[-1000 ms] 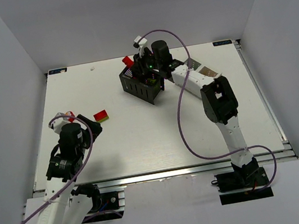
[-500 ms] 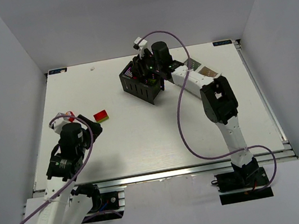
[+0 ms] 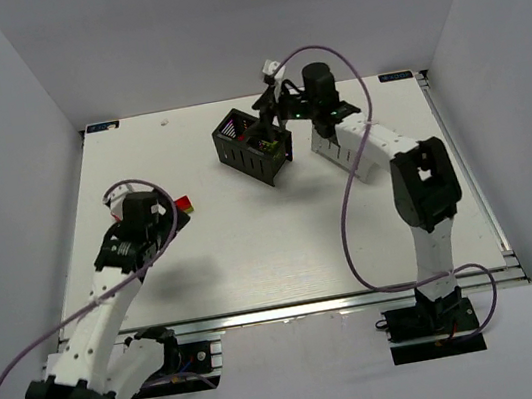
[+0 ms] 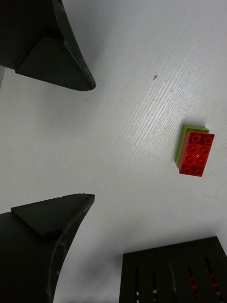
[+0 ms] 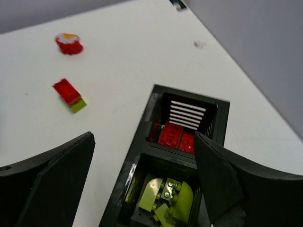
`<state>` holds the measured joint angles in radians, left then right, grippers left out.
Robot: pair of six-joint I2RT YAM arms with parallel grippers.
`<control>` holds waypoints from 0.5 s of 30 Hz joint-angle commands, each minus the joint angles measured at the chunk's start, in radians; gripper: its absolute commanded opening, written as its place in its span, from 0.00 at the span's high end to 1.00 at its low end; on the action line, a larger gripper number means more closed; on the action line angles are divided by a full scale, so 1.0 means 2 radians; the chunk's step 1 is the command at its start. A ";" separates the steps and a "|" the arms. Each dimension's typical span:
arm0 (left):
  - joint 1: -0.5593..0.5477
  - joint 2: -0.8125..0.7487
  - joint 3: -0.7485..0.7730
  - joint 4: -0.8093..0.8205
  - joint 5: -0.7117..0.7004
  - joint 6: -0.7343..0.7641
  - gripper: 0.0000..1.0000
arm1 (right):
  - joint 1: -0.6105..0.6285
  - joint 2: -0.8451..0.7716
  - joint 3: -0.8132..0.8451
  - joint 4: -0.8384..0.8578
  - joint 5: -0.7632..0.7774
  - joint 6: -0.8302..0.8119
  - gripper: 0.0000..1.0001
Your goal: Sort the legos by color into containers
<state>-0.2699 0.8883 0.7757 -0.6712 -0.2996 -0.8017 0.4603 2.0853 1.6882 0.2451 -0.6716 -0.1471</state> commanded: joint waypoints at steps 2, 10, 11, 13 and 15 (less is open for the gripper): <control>0.005 0.073 0.061 -0.002 -0.003 0.007 0.02 | -0.024 -0.095 -0.052 0.041 -0.150 -0.035 0.11; 0.010 0.218 0.151 -0.002 0.008 0.129 0.02 | -0.028 -0.214 -0.162 -0.095 -0.205 -0.180 0.35; 0.010 0.225 0.157 0.002 0.016 0.154 0.02 | -0.030 -0.220 -0.166 -0.107 -0.212 -0.185 0.43; 0.009 0.247 0.165 0.014 0.023 0.214 0.02 | -0.031 -0.235 -0.182 -0.122 -0.217 -0.183 0.63; 0.009 0.264 0.176 0.014 0.022 0.261 0.02 | -0.031 -0.249 -0.202 -0.135 -0.221 -0.183 0.67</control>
<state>-0.2543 1.3937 1.0763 -0.6594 -0.2756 -0.4835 0.4042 1.6329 1.3289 0.0742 -1.0599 -0.4618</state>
